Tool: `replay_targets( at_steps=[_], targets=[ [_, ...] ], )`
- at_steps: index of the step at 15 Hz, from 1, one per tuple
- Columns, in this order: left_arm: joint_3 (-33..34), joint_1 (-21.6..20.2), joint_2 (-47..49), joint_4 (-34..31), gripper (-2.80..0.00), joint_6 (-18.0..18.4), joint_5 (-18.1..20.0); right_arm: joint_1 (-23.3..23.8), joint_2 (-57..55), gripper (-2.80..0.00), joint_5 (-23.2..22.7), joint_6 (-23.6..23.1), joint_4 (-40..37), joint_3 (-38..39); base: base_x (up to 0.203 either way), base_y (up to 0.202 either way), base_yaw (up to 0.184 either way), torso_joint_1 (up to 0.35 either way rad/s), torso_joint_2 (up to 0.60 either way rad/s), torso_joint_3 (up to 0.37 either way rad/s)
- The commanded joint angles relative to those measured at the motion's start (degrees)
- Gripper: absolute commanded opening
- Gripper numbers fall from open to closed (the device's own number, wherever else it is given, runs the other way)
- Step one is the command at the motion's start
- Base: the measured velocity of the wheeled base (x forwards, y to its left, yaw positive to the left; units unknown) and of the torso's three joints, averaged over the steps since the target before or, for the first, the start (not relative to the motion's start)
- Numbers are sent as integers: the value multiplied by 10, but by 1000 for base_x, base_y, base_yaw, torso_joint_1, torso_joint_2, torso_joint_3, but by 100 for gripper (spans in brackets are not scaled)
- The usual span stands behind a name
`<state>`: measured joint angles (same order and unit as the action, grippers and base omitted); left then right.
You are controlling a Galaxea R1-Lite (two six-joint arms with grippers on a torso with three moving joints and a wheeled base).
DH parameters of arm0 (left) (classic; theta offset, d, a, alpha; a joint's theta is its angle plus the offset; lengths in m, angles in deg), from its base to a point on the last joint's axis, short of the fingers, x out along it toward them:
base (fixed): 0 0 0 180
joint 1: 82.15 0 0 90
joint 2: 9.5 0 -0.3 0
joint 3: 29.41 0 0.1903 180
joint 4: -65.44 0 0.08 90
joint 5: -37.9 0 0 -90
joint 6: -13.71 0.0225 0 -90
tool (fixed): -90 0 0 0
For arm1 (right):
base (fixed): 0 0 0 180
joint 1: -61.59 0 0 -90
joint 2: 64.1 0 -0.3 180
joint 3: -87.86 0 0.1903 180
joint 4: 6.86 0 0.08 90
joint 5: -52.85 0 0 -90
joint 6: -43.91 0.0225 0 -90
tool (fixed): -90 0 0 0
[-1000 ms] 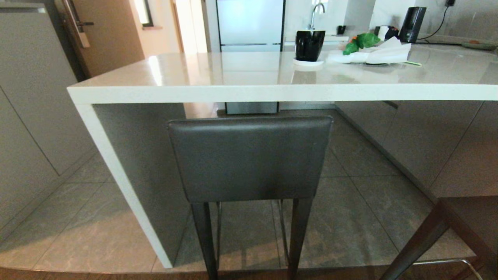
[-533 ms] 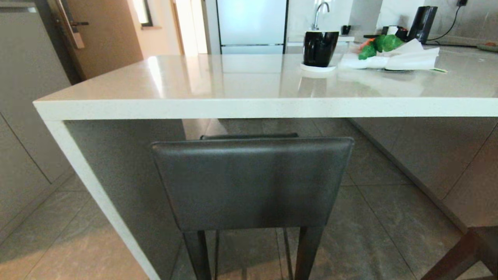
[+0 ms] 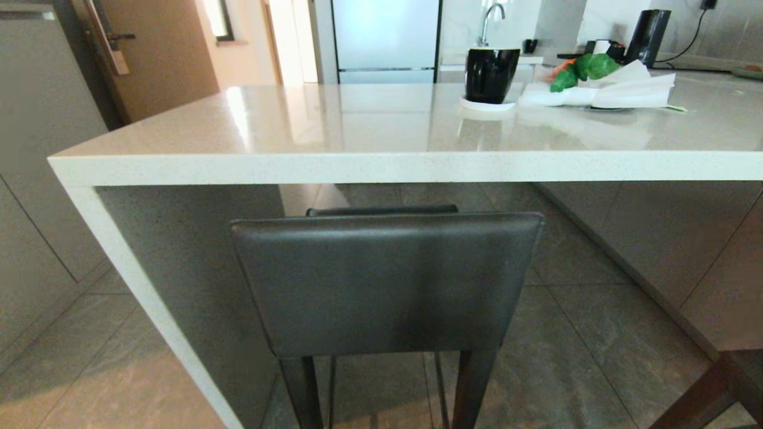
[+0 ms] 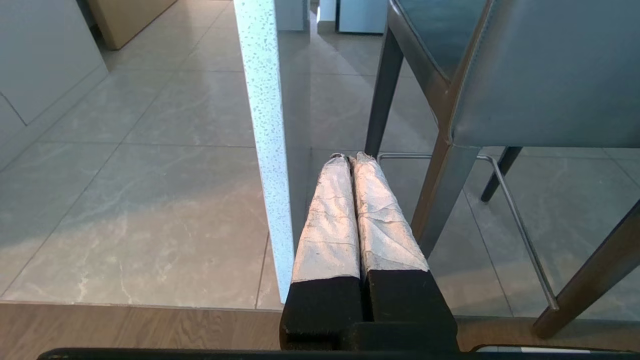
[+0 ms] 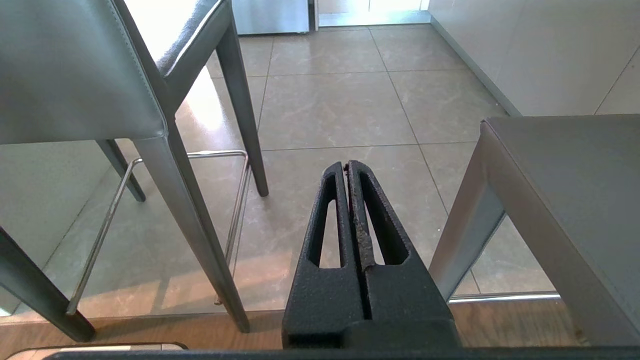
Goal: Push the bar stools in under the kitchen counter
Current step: Pull the gray chair out from under the dining table
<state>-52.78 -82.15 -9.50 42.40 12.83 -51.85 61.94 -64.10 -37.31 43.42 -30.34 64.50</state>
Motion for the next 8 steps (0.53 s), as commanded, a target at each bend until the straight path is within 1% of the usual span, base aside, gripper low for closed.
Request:
replay_targets(
  at_steps=[1,7,8],
  targets=[
    [1,0,0,0,-280,0,0,0,-1,-280,0,0,0,0,0,0,0,0,0,0],
    [1,0,-1,0,-280,-2,-2,0,-1,-280,0,0,0,0,0,0,0,0,0,0],
    [1,0,-1,0,-280,-3,-2,0,-1,0,0,0,0,0,0,0,0,0,0,0]
  ],
)
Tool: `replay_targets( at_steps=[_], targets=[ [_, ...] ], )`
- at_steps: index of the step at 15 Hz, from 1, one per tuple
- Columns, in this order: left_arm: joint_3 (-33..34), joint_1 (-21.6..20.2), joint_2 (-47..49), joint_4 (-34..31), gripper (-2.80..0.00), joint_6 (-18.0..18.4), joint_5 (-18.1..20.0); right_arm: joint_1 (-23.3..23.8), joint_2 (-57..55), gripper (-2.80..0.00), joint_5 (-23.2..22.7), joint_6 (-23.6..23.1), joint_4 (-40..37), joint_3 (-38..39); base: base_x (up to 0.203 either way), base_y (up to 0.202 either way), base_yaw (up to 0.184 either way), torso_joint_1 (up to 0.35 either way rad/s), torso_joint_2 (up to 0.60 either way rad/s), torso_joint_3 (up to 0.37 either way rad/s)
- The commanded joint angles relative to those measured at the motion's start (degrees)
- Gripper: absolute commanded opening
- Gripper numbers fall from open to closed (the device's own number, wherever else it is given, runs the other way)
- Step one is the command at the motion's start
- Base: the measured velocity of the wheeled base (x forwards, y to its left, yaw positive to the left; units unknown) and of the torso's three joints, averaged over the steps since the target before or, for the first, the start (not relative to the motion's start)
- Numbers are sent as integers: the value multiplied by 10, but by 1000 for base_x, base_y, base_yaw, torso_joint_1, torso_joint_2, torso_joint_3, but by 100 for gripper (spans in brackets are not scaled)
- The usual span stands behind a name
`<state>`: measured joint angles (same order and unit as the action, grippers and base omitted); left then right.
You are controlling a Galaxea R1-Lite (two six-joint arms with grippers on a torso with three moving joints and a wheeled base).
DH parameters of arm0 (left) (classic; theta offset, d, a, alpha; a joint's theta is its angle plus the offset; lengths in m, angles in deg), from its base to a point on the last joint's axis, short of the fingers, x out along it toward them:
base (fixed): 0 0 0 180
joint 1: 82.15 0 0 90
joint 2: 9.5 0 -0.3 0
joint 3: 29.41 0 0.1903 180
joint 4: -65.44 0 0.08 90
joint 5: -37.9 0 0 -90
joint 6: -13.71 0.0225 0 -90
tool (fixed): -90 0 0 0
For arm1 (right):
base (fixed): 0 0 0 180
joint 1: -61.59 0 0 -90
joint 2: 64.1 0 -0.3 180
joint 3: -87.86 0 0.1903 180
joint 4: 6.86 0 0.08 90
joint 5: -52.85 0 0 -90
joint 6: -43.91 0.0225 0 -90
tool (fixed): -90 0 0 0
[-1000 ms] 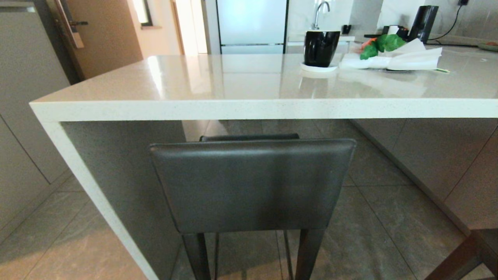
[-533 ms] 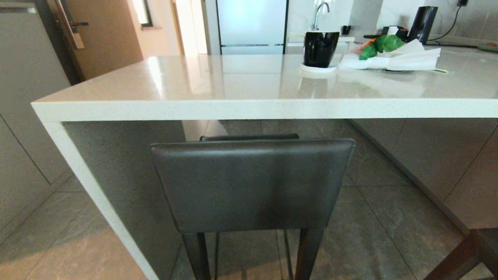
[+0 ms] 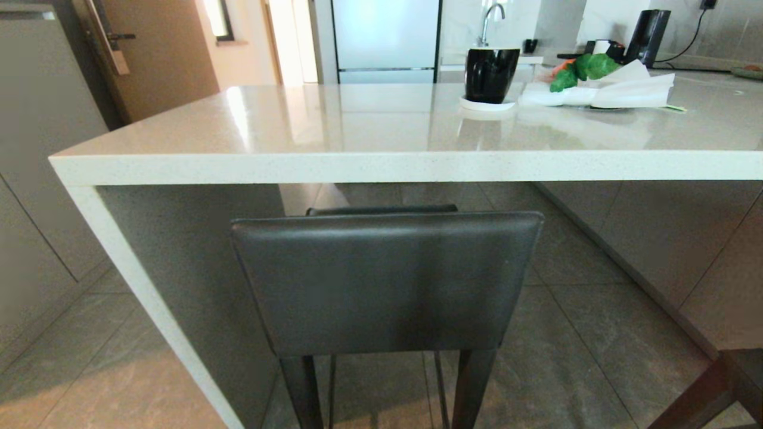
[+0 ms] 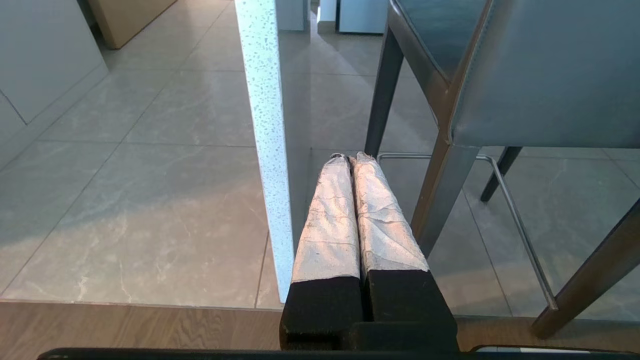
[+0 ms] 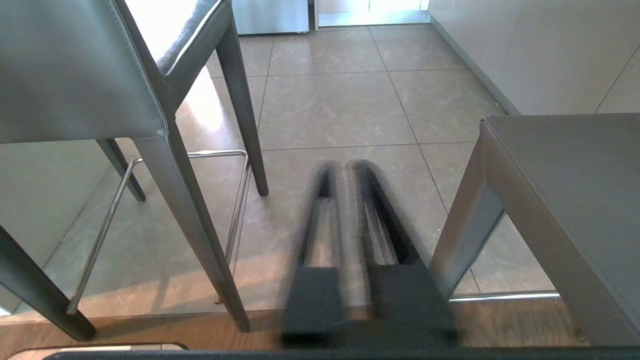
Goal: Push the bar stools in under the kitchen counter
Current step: Pull the gray chair out from under the dining table
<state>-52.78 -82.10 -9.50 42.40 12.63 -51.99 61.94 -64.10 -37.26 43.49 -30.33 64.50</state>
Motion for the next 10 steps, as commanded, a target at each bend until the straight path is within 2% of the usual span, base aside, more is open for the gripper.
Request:
replay_targets(
  at_steps=[1,2,8,10],
  targets=[
    [1,0,-1,0,-124,-1,0,0,-1,0,0,0,0,0,0,0,0,0,0,0],
    [1,0,0,0,0,-1,0,0,-1,0,-1,0,0,0,0,0,0,0,0,0],
    [1,0,-1,0,0,-2,0,0,0,0,0,-4,0,0,0,0,0,0,0,0],
    [-5,-1,-1,5,0,9,3,0,0,0,-4,-31,11,-15,0,0,0,0,0,0]
  ],
)
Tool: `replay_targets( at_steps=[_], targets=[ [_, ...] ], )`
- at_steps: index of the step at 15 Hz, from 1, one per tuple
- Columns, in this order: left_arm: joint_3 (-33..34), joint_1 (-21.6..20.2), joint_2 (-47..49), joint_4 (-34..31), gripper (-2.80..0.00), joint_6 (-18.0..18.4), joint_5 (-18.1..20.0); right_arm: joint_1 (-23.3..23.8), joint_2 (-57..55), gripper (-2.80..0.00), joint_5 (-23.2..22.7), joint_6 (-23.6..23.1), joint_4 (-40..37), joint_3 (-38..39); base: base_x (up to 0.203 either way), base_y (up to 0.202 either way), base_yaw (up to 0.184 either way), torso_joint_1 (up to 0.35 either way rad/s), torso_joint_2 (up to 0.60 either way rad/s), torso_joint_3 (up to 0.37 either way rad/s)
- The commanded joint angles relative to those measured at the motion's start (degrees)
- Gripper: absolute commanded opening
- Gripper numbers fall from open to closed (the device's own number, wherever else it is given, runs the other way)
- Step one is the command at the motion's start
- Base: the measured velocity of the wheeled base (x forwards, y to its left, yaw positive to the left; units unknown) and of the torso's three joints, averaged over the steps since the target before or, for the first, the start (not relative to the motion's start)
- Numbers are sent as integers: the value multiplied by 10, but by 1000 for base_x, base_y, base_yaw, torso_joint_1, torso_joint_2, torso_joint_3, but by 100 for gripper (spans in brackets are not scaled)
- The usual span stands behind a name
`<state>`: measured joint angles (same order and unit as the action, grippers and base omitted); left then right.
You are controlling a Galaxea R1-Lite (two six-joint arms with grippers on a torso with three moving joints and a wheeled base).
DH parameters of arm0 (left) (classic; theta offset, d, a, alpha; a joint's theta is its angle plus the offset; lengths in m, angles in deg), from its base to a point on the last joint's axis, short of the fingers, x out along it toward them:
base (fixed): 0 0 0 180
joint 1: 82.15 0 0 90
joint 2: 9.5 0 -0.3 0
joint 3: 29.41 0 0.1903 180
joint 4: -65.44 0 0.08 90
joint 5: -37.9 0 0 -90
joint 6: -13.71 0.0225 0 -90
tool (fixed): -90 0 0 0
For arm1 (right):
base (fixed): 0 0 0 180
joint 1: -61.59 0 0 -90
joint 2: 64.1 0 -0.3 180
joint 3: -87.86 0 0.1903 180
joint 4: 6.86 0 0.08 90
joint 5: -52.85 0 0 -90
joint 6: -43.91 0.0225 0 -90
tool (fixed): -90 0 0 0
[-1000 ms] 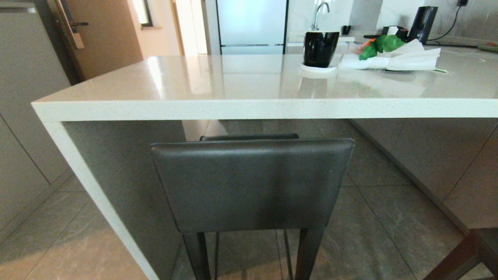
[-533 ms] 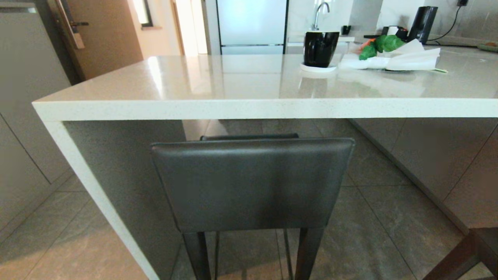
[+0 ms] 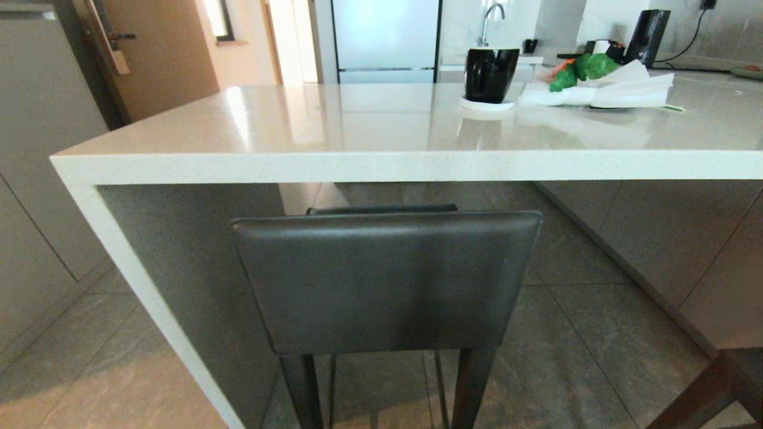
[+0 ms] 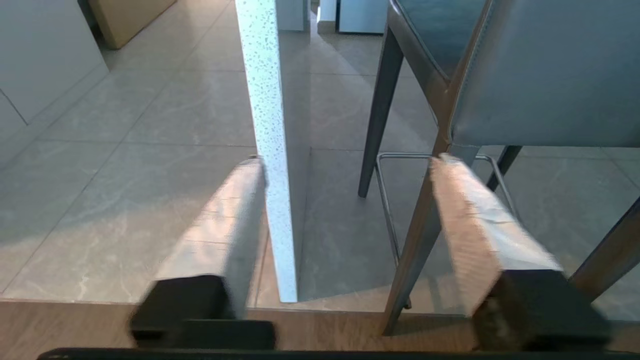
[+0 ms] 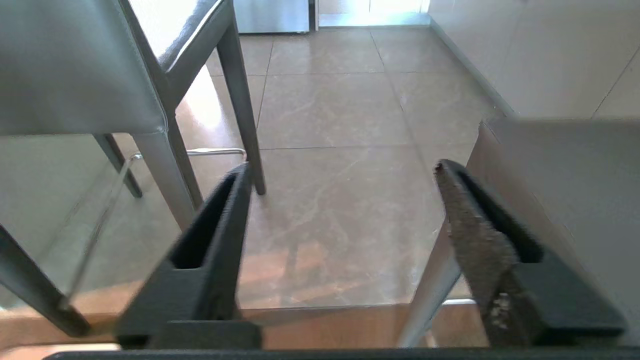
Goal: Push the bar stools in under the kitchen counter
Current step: Pull the gray chair out from under the dining table
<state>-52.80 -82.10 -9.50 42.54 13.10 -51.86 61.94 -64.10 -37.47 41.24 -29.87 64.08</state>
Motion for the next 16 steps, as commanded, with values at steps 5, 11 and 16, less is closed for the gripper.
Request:
replay_targets(
  at_steps=[5,11,16],
  targets=[
    [-117,-1,79,9,0,-21,164,-4,-80,0,-61,-11,11,-79,0,0,0,0,0,0],
    [-197,76,254,70,0,-98,234,-93,-227,0,-102,-4,104,-122,0,0,0,0,0,0],
    [-171,173,330,142,0,-110,308,-130,-333,0,-174,-2,164,-137,0,0,0,0,0,0]
  ],
)
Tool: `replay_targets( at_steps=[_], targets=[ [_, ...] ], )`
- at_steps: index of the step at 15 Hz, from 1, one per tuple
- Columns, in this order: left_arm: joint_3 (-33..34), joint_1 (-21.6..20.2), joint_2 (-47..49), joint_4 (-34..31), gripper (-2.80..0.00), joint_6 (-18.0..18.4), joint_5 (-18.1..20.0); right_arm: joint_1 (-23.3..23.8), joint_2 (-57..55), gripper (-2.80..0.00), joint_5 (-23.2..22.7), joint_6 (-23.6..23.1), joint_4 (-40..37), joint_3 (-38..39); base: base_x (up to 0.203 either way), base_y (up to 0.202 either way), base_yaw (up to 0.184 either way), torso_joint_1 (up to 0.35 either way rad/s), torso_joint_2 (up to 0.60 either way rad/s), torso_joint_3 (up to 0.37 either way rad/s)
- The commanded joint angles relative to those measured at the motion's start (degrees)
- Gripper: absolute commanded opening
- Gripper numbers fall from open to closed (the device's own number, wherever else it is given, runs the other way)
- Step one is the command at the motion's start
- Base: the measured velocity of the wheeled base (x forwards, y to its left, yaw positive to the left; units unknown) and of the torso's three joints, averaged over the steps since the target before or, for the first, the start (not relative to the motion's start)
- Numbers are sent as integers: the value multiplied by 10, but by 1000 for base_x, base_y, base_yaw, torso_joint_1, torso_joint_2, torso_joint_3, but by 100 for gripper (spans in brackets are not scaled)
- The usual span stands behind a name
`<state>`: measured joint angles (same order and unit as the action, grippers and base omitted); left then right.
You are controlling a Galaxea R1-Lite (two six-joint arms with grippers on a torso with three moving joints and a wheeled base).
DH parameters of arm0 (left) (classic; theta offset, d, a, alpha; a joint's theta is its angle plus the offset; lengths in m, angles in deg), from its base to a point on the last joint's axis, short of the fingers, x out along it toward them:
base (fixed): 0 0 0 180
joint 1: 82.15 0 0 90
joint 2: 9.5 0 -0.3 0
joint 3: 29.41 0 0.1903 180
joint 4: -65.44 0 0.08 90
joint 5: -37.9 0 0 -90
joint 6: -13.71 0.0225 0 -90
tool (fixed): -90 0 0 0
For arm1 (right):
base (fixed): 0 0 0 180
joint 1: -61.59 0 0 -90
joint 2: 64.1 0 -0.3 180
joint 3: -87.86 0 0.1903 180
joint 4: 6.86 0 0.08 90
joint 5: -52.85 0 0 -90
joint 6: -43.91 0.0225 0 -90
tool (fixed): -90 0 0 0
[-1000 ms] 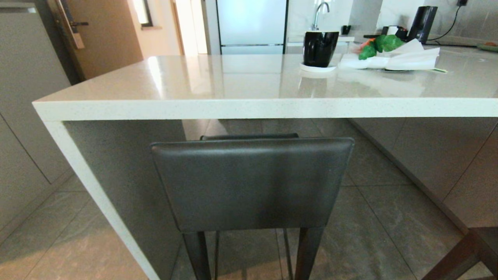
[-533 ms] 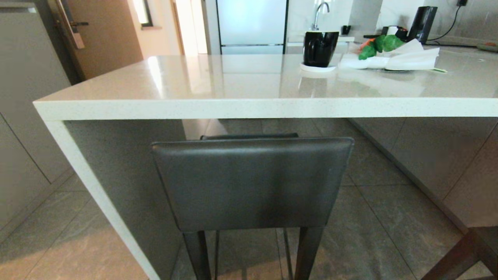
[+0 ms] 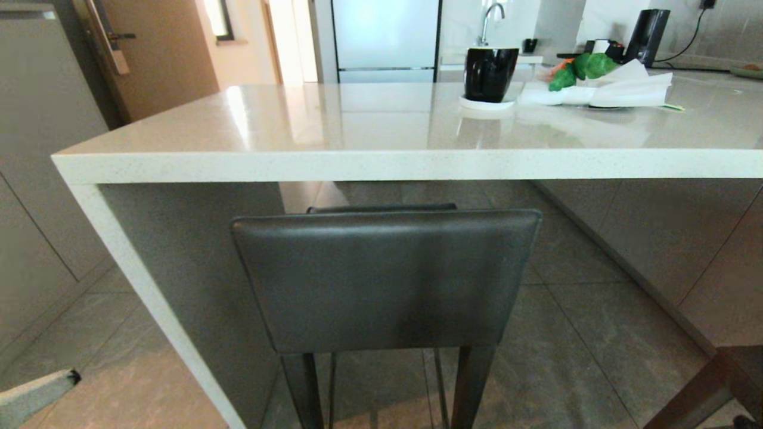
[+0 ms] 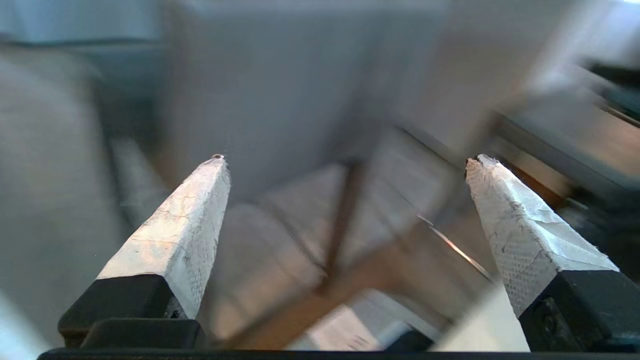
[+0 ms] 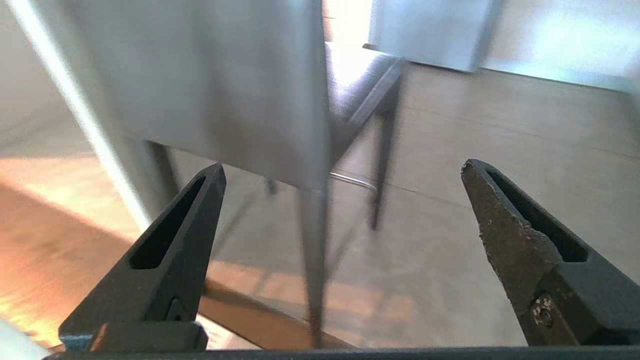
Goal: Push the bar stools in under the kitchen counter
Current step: Pull the gray chair out from under the dining table
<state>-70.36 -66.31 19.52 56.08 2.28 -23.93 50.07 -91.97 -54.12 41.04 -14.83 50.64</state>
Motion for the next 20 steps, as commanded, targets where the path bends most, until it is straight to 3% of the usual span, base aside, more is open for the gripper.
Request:
replay_targets(
  at_steps=[1,4,7,9,11,12,13,14,18,20],
  targets=[
    [10,17,54,11,0,-3,42,-18,-87,0,-25,8,34,-6,0,0,0,0,0,0],
    [18,18,134,49,0,4,55,-22,-221,0,-79,32,137,-16,0,0,0,0,0,0],
    [24,5,243,176,0,10,89,-14,-364,0,-142,32,288,-13,0,0,0,0,0,0],
    [25,-75,295,249,0,-1,197,35,-436,0,-208,32,360,-4,0,0,0,0,0,0],
    [32,-199,342,304,0,-4,323,95,-453,0,-273,32,384,27,0,0,0,0,0,0],
    [41,-256,375,345,0,-6,406,108,-455,0,-311,30,396,52,0,0,0,0,0,0],
    [57,-286,403,388,0,-6,479,112,-462,0,-325,25,408,63,0,0,0,0,0,0],
    [73,-294,421,418,0,-3,513,112,-473,0,-347,22,410,62,0,0,0,0,0,0],
    [60,-286,507,440,0,24,519,109,-516,0,-372,19,414,17,0,0,0,0,0,0],
    [52,-282,570,502,0,28,520,108,-542,0,-380,18,417,3,0,0,0,0,0,0]
  ],
)
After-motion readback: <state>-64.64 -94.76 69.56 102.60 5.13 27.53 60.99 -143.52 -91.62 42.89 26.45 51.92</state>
